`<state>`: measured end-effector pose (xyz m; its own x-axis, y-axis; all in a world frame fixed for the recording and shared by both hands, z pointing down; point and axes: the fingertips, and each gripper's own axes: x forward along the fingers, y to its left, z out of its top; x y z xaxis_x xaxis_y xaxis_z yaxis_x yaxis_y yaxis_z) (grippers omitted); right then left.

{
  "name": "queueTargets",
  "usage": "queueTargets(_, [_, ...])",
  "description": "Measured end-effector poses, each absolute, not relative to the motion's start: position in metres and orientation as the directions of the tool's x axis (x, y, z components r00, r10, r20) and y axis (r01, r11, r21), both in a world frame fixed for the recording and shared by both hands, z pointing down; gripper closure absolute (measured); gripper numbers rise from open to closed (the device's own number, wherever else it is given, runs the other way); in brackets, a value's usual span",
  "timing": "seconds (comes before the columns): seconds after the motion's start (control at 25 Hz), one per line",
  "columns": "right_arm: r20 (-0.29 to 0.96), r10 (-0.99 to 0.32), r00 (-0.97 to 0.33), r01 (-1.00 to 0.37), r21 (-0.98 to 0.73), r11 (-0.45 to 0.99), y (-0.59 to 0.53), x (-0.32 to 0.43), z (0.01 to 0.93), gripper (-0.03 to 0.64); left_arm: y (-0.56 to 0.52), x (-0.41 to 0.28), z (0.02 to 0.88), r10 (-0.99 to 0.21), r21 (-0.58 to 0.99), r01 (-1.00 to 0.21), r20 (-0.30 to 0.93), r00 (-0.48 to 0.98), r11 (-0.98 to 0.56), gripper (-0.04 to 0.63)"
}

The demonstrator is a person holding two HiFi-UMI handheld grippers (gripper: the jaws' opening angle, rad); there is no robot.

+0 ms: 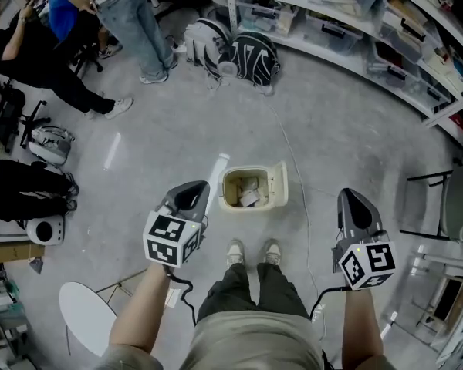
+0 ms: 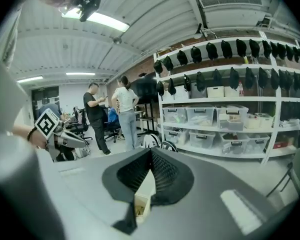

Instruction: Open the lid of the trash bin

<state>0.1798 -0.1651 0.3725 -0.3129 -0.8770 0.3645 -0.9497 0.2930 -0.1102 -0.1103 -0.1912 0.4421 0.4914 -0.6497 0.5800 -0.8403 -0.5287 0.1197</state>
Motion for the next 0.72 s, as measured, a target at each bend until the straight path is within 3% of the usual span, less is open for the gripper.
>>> queueTargets(0.36, [0.202, -0.883, -0.424, -0.905, -0.046, 0.424, -0.148, 0.154, 0.24, 0.614, -0.178, -0.099, 0.323, -0.738, 0.065, -0.846, 0.457, 0.497, -0.53, 0.594])
queueTargets(0.72, [0.046, -0.89, -0.453, -0.891, 0.023, 0.454, -0.119, 0.146, 0.158, 0.614, -0.154, -0.082, 0.231, -0.8, -0.06, -0.83, 0.314, 0.512, -0.555, 0.594])
